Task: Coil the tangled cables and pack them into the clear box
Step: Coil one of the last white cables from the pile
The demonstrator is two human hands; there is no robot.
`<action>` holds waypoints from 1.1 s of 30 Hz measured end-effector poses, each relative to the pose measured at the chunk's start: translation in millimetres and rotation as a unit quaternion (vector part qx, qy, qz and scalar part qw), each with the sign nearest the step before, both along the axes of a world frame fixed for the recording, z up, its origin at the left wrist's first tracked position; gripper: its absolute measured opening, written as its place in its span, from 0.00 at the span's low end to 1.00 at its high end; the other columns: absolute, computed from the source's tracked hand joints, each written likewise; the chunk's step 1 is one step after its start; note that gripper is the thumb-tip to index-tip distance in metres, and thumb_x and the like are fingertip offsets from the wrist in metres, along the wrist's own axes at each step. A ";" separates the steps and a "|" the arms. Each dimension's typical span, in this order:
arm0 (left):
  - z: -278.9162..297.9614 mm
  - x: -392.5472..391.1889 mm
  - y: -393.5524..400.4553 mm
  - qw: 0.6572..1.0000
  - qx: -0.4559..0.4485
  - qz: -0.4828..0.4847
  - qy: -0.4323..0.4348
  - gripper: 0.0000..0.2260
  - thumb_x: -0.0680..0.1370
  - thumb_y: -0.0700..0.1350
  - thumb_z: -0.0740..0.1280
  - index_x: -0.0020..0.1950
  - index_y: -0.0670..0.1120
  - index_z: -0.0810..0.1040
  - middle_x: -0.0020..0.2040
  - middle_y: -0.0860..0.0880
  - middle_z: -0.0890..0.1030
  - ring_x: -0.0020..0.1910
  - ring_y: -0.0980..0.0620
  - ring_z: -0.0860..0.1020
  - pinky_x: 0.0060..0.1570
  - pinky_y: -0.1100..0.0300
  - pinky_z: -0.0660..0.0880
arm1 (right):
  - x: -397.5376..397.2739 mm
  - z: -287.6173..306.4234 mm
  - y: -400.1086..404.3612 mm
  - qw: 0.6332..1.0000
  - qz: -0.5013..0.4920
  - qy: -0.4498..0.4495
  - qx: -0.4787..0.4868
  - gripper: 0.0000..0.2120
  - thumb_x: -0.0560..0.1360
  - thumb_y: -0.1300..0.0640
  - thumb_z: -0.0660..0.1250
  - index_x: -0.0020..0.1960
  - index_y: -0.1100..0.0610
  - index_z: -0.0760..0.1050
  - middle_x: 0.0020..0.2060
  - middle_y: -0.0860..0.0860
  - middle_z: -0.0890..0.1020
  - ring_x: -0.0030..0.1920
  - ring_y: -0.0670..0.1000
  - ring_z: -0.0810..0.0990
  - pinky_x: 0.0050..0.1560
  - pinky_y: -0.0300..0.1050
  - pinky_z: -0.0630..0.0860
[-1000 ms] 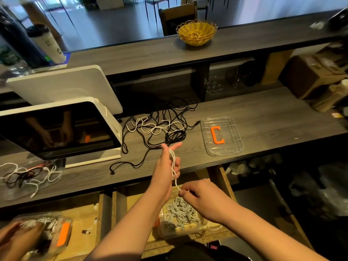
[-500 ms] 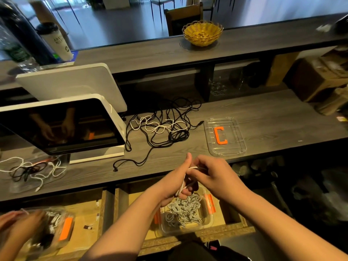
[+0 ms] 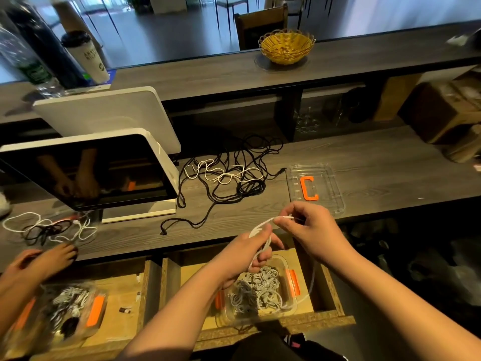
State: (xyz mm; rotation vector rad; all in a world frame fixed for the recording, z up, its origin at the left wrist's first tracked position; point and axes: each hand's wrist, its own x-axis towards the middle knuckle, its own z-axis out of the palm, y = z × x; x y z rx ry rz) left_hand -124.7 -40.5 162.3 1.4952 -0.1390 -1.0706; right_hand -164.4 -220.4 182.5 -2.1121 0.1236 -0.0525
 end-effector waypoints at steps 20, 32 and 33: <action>6.1 0.7 -34.0 0.913 -0.188 0.342 0.118 0.23 0.82 0.60 0.54 0.60 0.46 0.81 0.44 0.46 0.83 0.50 0.49 0.80 0.58 0.53 0.74 | -6.6 -20.4 24.9 0.983 -0.020 0.127 0.134 0.23 0.79 0.38 0.59 0.43 0.56 0.79 0.30 0.46 0.78 0.33 0.45 0.73 0.39 0.50 0.70; 3.4 -2.8 -44.7 0.963 -0.086 0.245 -0.067 0.24 0.79 0.68 0.52 0.60 0.59 0.82 0.42 0.42 0.73 0.44 0.45 0.68 0.37 0.56 0.63 | -14.4 -9.8 23.0 0.914 0.055 0.159 0.369 0.10 0.80 0.47 0.65 0.52 0.55 0.76 0.33 0.54 0.76 0.29 0.47 0.70 0.30 0.38 0.67; 2.2 -1.1 -45.4 0.963 -0.084 0.246 -0.073 0.23 0.80 0.67 0.53 0.60 0.60 0.82 0.43 0.42 0.73 0.43 0.44 0.68 0.34 0.58 0.64 | -14.5 -9.7 22.3 0.906 0.058 0.162 0.386 0.09 0.80 0.48 0.66 0.50 0.55 0.76 0.33 0.53 0.76 0.28 0.46 0.69 0.29 0.38 0.66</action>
